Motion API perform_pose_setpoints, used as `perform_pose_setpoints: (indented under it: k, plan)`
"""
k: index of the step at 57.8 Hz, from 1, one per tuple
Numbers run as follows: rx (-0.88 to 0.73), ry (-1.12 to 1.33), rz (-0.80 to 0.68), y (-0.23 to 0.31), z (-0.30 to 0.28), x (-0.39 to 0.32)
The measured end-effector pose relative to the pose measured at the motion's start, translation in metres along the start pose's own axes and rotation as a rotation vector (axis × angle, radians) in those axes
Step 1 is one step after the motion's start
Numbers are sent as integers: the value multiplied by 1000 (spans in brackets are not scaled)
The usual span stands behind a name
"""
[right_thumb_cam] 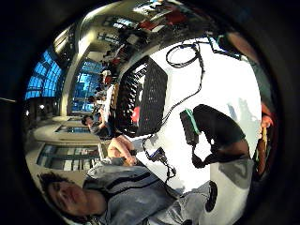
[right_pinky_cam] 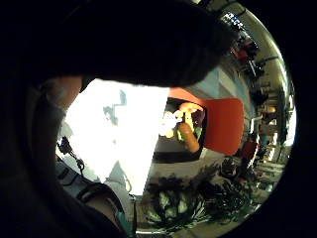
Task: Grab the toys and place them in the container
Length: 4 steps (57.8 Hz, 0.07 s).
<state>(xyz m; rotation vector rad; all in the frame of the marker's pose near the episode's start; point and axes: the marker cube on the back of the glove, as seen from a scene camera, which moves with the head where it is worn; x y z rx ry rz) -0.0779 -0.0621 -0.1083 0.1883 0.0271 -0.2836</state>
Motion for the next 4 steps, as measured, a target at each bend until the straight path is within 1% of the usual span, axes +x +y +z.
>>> perform_pose_setpoints:
  k: [4]
  plan:
    - [19,-6,4,3,-3,3]
